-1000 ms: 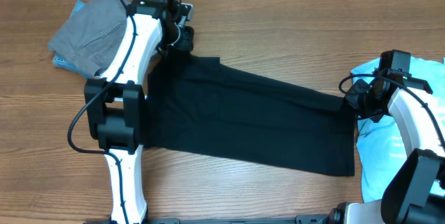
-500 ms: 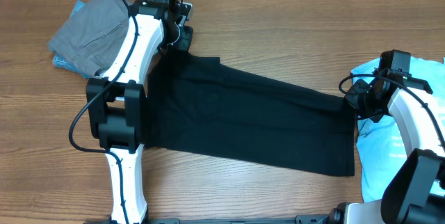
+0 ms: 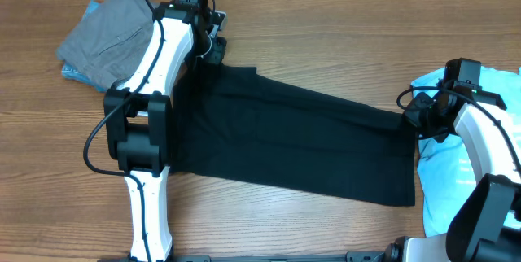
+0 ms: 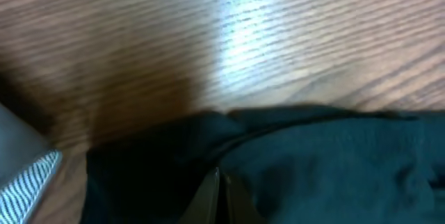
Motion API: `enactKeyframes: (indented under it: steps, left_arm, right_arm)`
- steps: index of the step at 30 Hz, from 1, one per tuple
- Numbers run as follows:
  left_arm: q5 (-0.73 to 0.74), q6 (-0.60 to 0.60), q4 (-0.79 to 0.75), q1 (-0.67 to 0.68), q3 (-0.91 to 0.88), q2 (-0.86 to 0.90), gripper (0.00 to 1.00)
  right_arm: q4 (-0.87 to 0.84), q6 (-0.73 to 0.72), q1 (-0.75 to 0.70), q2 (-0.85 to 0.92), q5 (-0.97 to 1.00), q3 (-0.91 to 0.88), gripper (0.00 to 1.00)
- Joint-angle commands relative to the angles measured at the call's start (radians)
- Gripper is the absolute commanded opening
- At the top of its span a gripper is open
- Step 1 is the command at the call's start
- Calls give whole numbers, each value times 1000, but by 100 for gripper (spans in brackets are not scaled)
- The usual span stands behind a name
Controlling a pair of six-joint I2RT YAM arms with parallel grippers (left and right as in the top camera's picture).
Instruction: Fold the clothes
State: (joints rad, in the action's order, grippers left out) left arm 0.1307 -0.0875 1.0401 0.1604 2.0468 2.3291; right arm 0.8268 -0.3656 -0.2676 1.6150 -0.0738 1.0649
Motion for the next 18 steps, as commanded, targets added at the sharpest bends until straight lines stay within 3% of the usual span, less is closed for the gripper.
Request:
enactKeyframes:
  steps: [1, 7, 13, 18]
  left_arm:
    - [30, -10, 80, -8, 112, -3, 4]
    - [28, -11, 265, -31, 246, -26, 4]
    - [38, -11, 376, -56, 262, -43, 4]
    - [138, -71, 463, -63, 262, -47, 4]
  right_arm:
    - [-25, -5, -2, -1, 13, 3, 4]
    - [-31, -5, -3, -1, 13, 5, 4]
    - [-16, -1, -3, -1, 14, 30, 4]
    - [24, -1, -3, -1, 14, 39, 4]
